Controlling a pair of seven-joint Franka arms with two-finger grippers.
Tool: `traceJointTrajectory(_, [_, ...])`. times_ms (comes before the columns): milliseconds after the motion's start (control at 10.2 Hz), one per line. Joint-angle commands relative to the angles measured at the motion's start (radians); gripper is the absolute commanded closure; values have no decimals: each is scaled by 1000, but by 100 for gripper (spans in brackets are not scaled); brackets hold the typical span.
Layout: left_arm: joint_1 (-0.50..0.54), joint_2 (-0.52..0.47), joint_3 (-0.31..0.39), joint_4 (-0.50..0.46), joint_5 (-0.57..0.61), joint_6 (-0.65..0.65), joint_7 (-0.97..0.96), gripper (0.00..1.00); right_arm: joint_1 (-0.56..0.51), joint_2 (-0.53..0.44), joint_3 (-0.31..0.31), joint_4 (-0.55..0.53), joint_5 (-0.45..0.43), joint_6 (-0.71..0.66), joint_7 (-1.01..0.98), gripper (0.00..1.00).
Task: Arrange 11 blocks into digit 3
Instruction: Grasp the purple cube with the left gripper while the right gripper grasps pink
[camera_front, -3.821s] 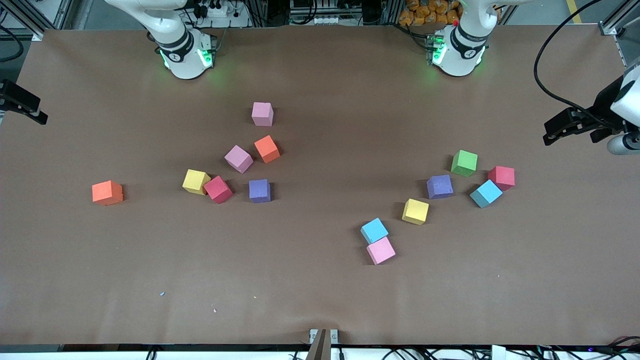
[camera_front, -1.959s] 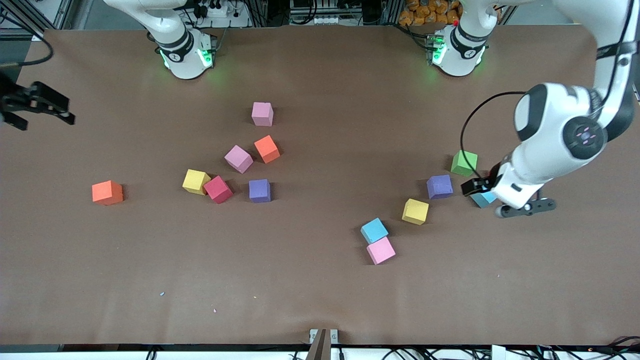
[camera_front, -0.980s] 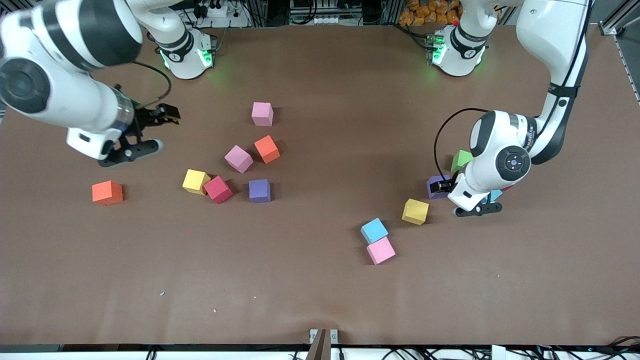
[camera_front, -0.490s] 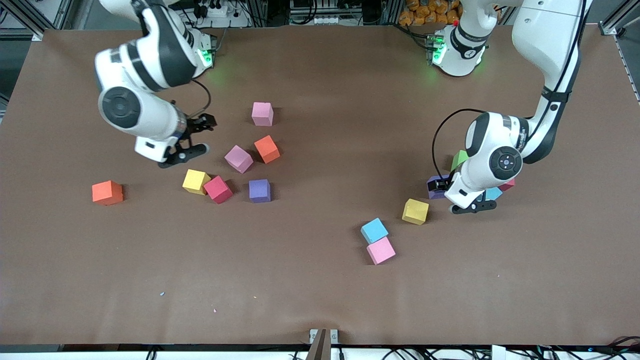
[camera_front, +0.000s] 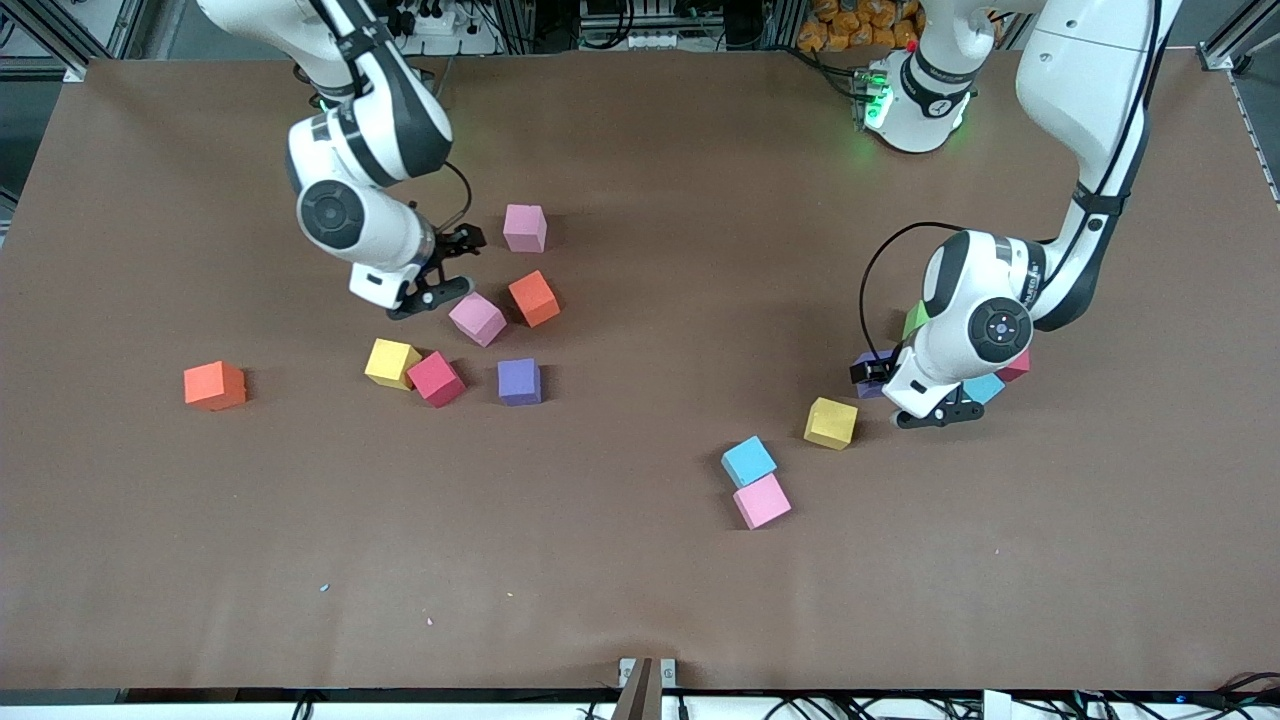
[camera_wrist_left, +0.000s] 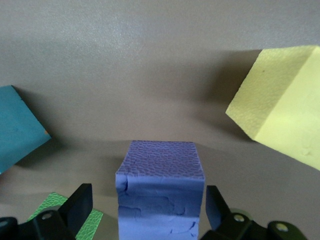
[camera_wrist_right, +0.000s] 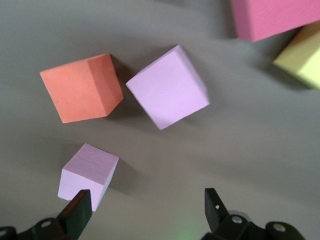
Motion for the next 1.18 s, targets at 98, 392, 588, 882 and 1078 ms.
traceJointTrajectory(98, [-18, -9, 2, -27, 41, 22, -11, 58, 161, -9, -5, -101, 93, 127, 218, 0])
traceJointTrajectory(392, [-63, -29, -1, -35, 44, 11, -8, 100, 232, 18, -7, -157, 261, 212, 237, 0])
traceJointTrajectory(588, [-178, -83, -1, -20, 44, -108, -62, 100, 266, 89, -5, -186, 285, 326, 240, 0])
traceJointTrajectory(882, [-304, -110, -88, -18, 43, -164, -308, 100, 278, 123, -5, -186, 300, 358, 242, 0])
traceJointTrajectory(1078, [-306, -104, -203, -13, 33, -164, -440, 100, 308, 130, -5, -187, 300, 358, 304, 0])
